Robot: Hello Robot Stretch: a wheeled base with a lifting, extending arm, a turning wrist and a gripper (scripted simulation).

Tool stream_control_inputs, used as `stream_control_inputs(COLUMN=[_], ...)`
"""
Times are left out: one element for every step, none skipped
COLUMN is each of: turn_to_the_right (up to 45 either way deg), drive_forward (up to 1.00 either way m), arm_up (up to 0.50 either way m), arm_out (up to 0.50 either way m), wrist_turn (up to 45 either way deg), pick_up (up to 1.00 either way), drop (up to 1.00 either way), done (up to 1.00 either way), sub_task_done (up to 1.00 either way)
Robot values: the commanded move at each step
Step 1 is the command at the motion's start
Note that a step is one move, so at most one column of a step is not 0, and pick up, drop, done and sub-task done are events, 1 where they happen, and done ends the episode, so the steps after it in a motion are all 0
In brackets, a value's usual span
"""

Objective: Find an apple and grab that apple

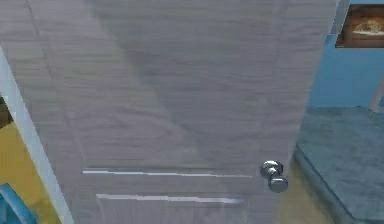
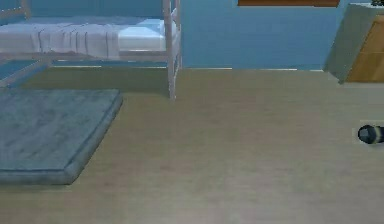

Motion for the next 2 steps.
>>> stream_control_inputs(turn_to_the_right=[-45.0, -18.0], drive_forward=[0.00, 0.00], arm_up=[0.00, 0.00], arm_out=[0.00, 0.00], wrist_turn=[0.0, 0.0], pick_up=[0.00, 0.00], drop=[0.00, 0.00], done=[0.00, 0.00], sub_task_done=[0.00, 0.00])
